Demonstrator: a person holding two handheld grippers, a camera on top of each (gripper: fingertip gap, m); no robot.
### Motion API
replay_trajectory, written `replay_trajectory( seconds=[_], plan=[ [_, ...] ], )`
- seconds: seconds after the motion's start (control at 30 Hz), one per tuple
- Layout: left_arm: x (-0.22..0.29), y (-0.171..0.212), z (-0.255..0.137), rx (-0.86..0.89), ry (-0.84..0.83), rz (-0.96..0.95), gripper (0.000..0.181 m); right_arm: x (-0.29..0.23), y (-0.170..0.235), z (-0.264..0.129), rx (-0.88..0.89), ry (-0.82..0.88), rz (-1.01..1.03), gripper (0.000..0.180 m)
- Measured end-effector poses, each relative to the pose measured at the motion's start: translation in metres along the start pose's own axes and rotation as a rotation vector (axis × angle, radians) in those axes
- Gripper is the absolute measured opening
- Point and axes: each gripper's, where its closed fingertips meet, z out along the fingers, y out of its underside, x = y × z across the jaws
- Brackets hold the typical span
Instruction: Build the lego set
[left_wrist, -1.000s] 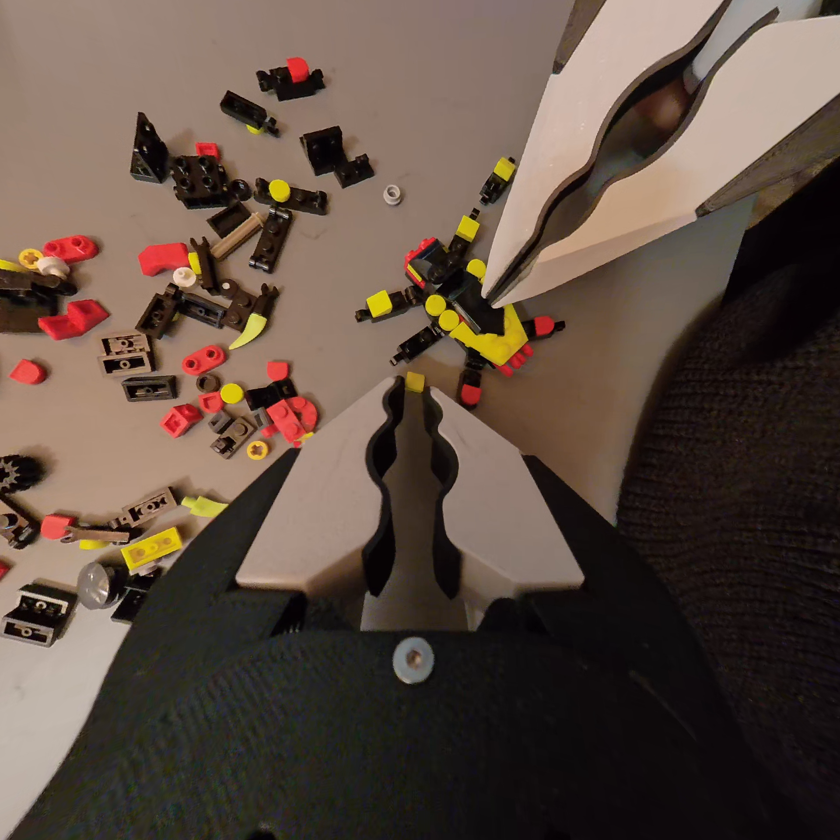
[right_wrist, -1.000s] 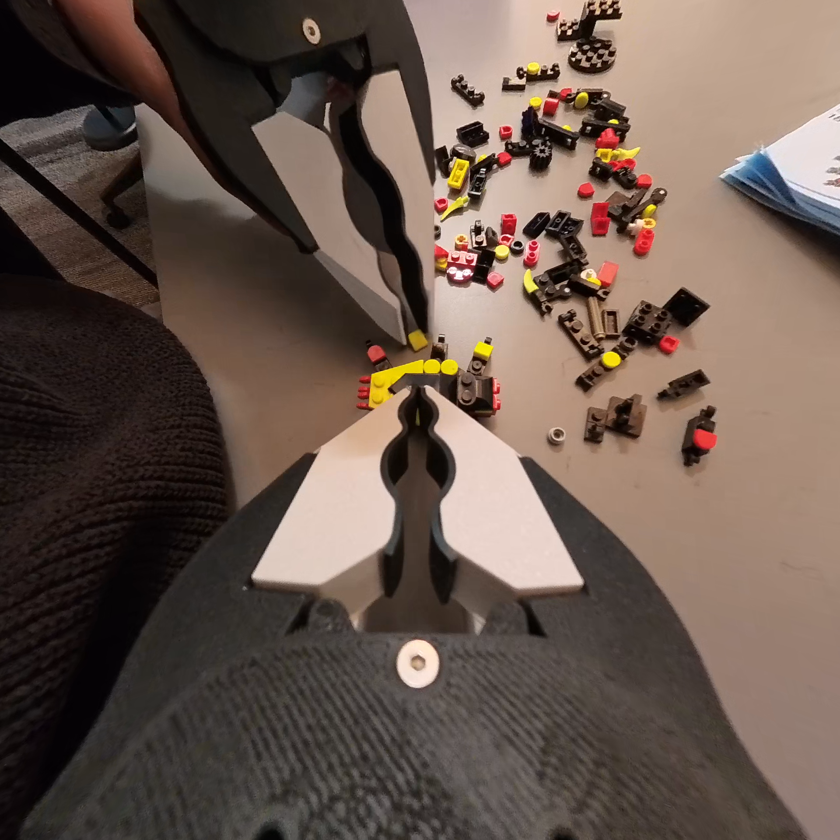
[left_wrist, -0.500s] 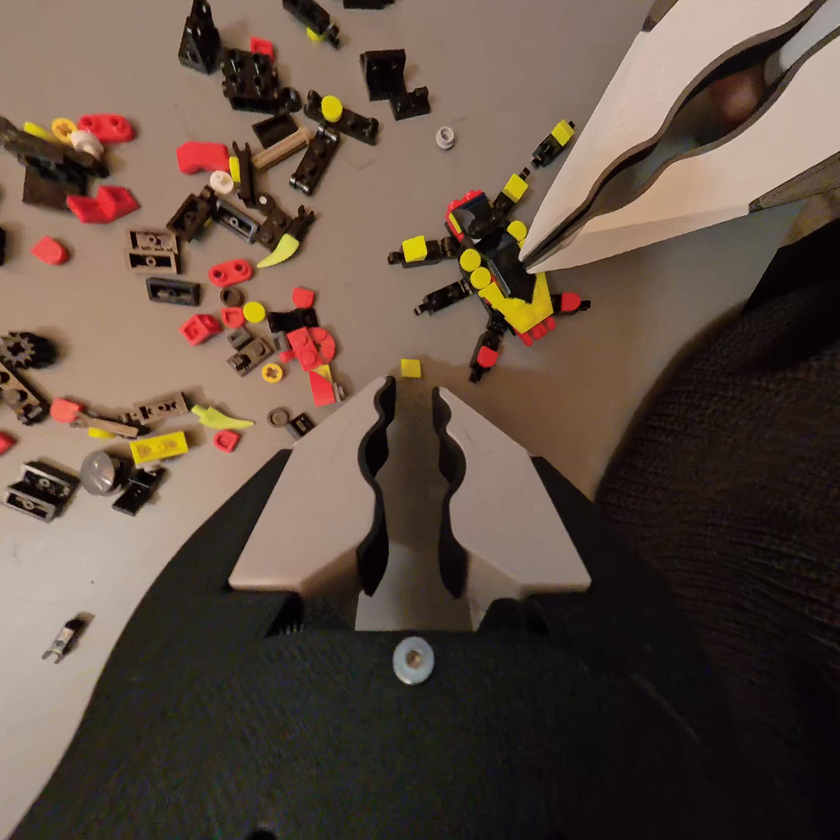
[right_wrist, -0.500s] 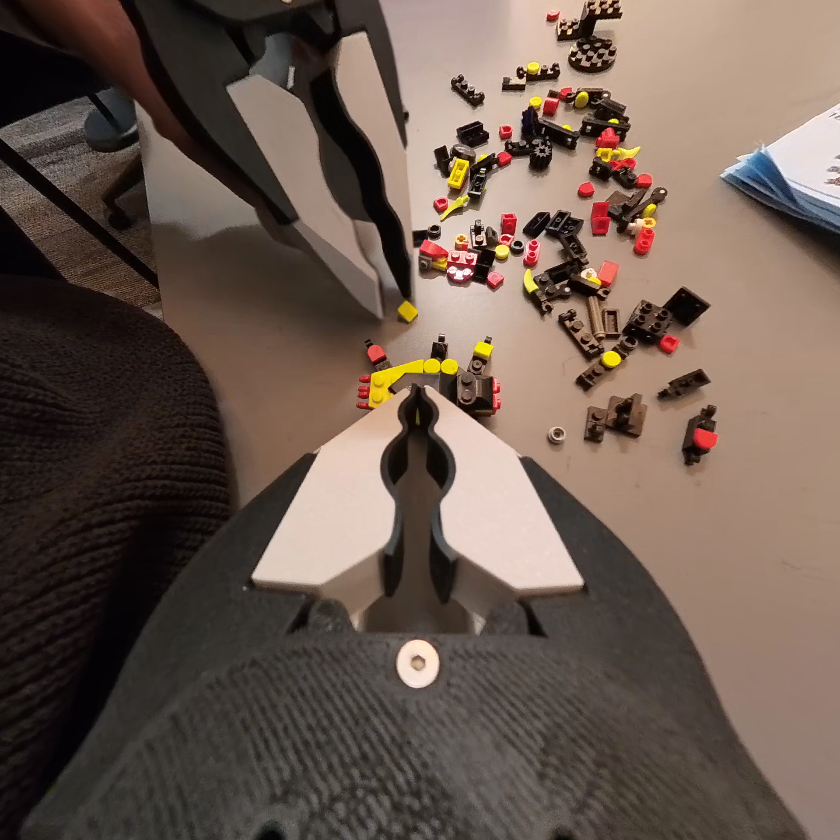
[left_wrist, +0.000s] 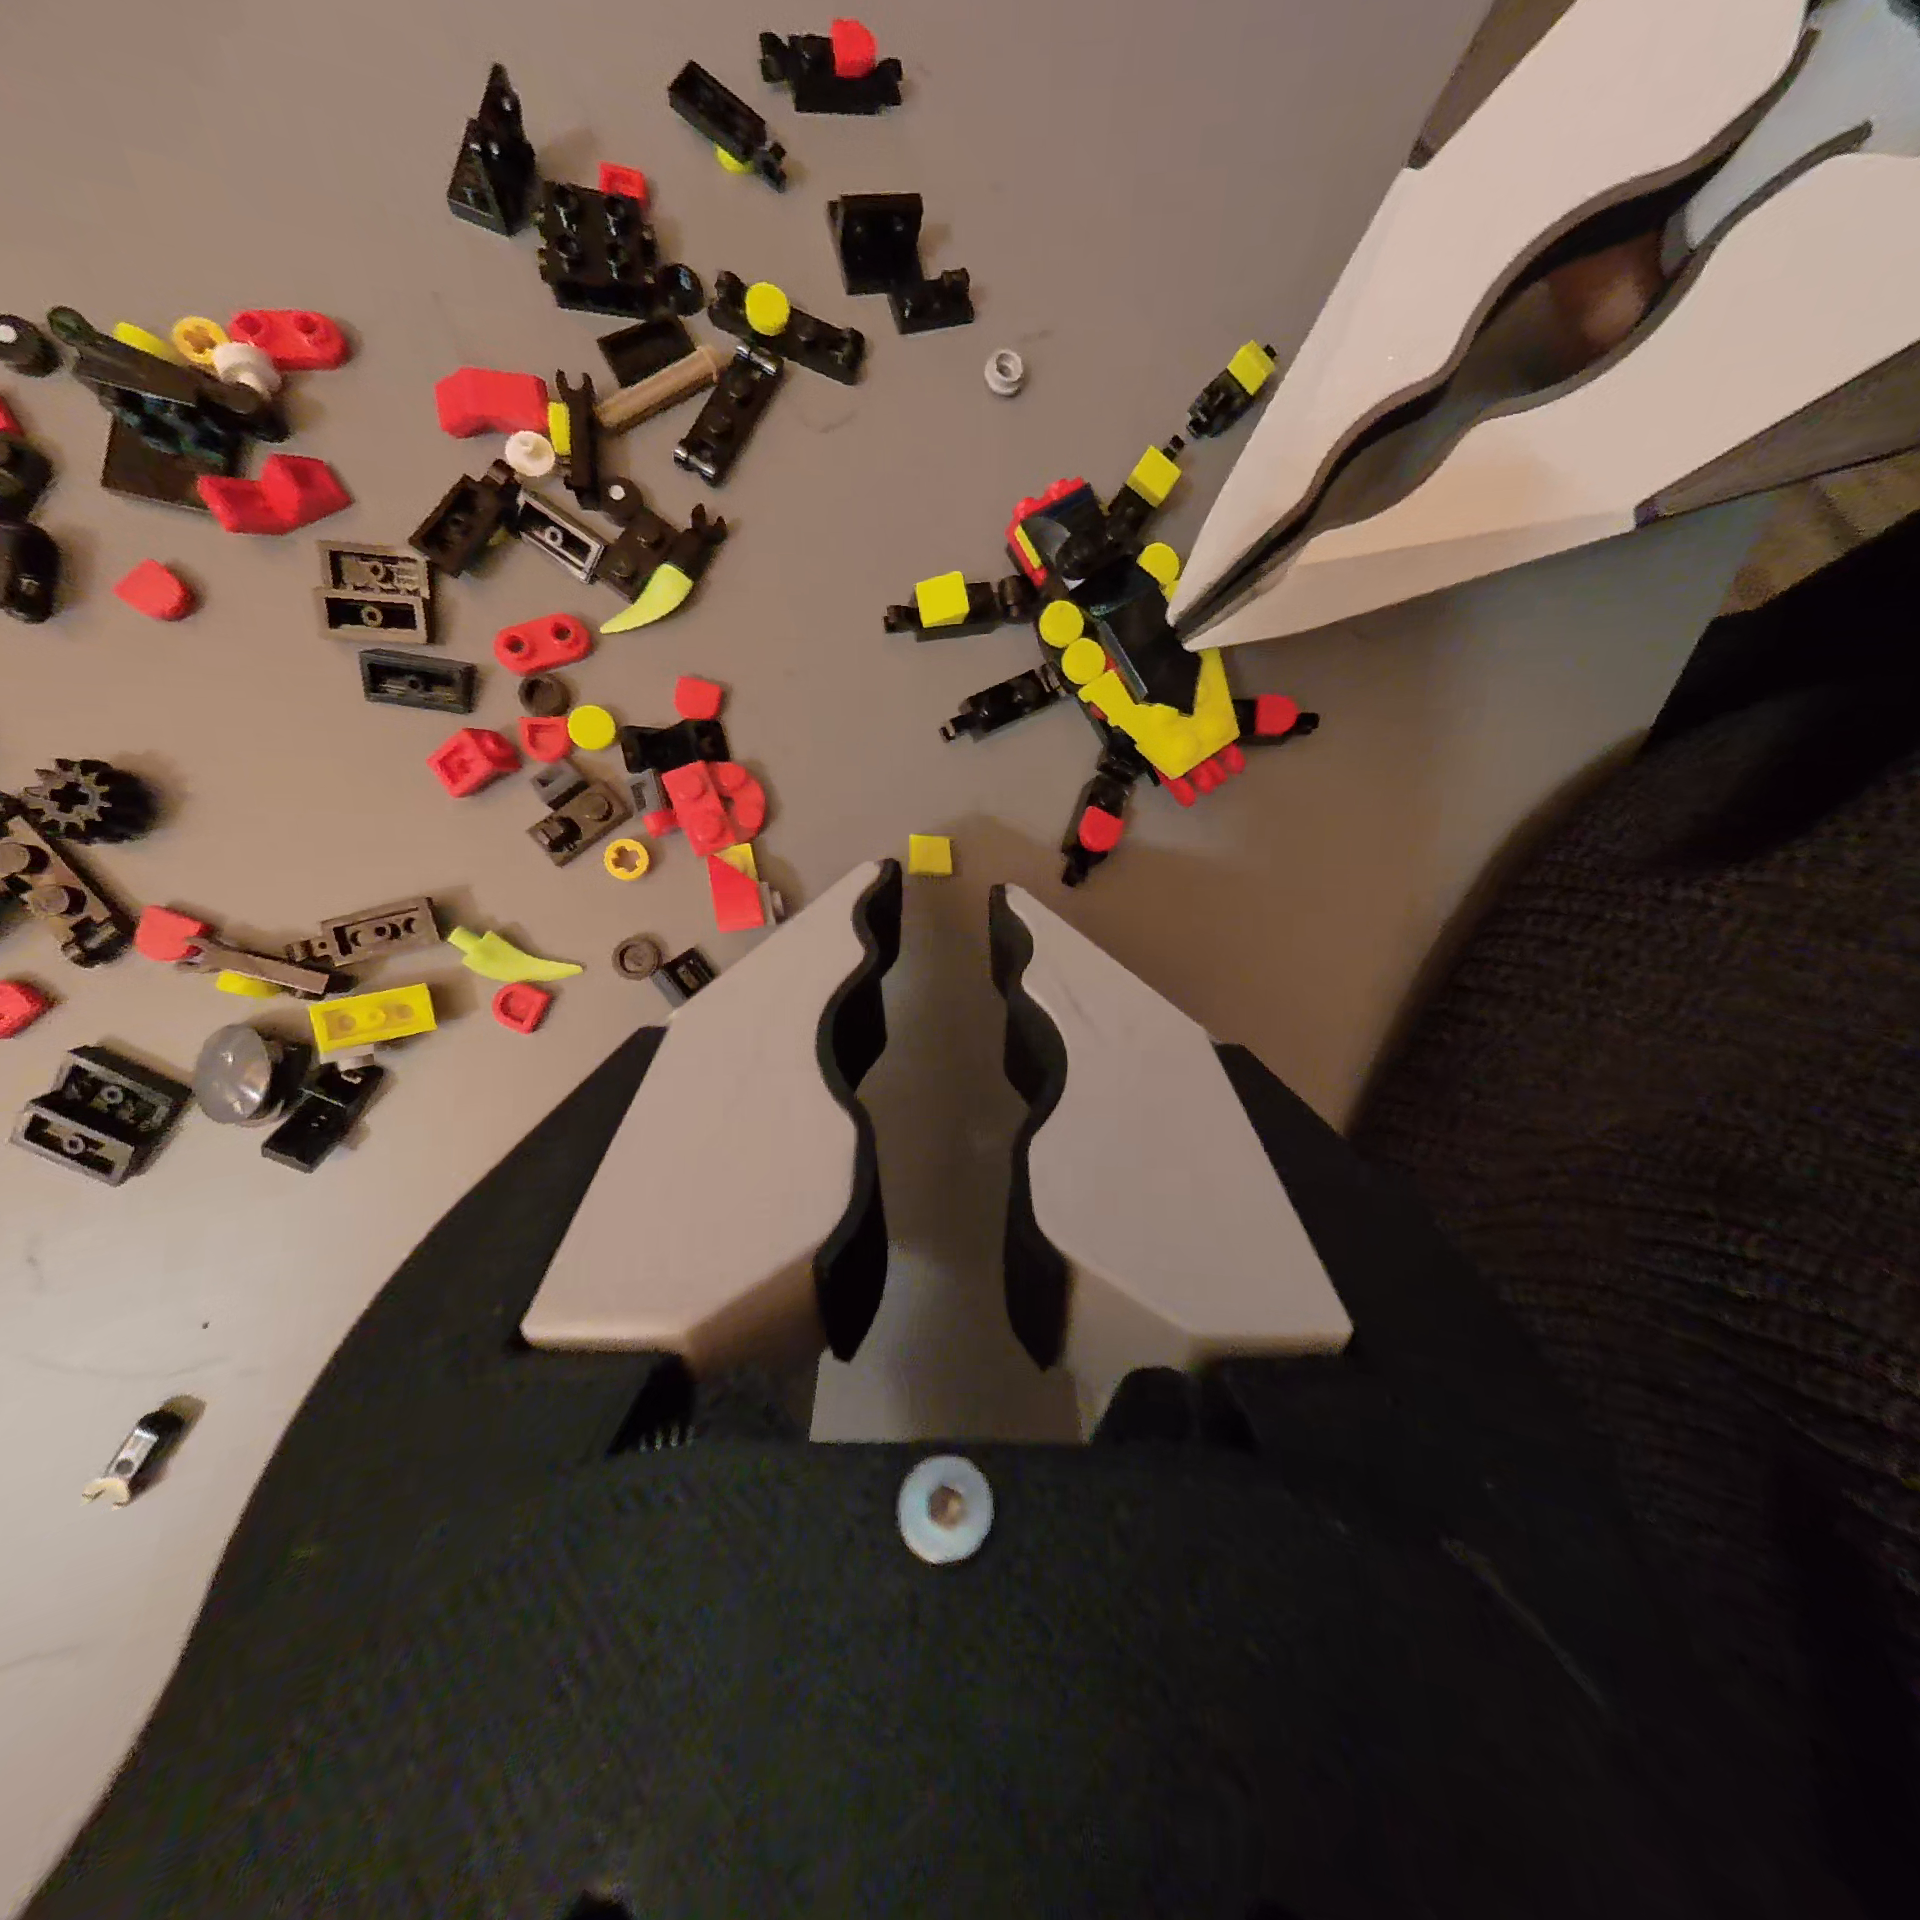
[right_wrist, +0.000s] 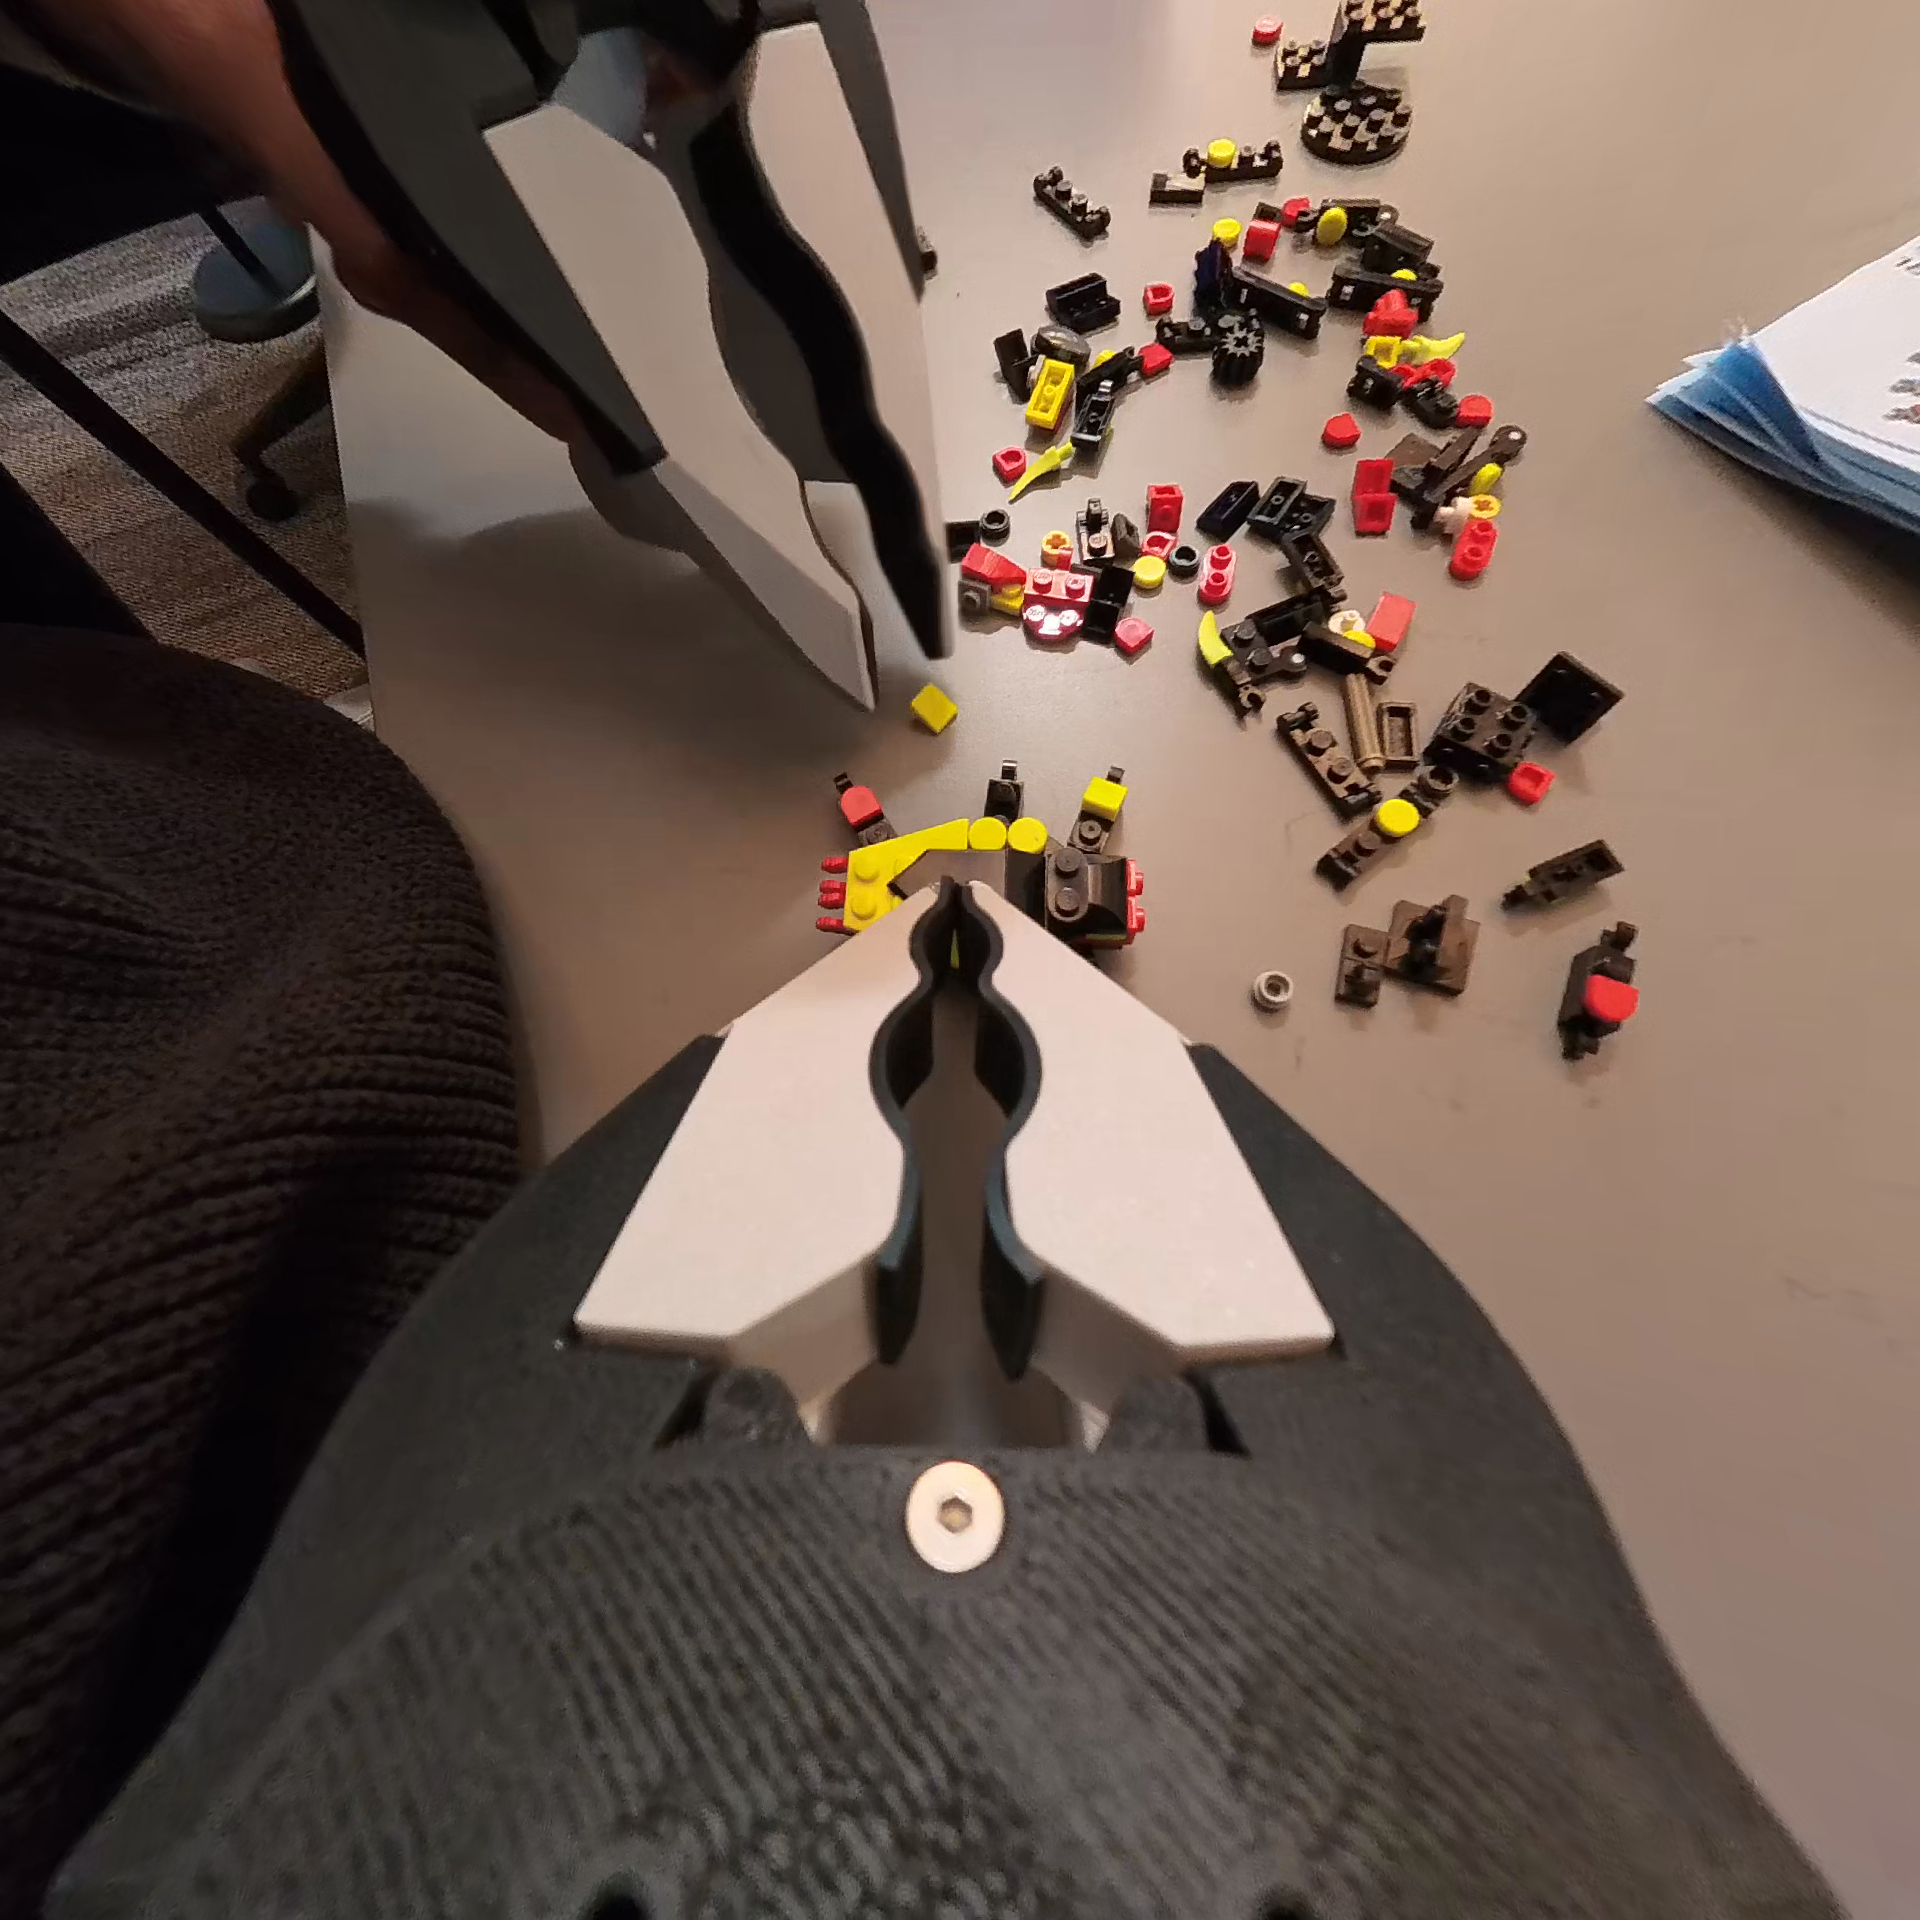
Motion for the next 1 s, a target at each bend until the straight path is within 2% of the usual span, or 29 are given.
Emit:
replay_trajectory(
  seconds=[0.2,0.3,0.5,0.6,0.8,1.0],
  plan=[
    [0.02,0.007,0.005,-0.042,0.106,0.006,0.016,0.0,0.0,0.0,0.0,0.0,-0.001,0.0],
    [0.031,0.0,0.0,-0.006,0.167,0.02,0.014,0.0,0.0,0.0,0.0,-0.001,0.0,0.0],
    [0.006,-0.001,0.0,0.004,0.049,0.047,0.012,0.0,0.0,0.0,-0.001,0.0,-0.002,0.0],
    [0.008,0.008,0.005,-0.043,0.076,0.01,0.011,0.0,0.0,0.0,-0.001,0.0,-0.003,0.0],
    [0.022,-0.003,0.011,0.014,0.119,0.074,0.007,-0.001,0.001,-0.001,-0.003,-0.001,-0.006,0.0],
    [0.005,-0.013,0.005,0.065,0.028,0.148,0.005,-0.001,0.002,-0.002,-0.003,-0.003,-0.007,0.0]
  ],
)
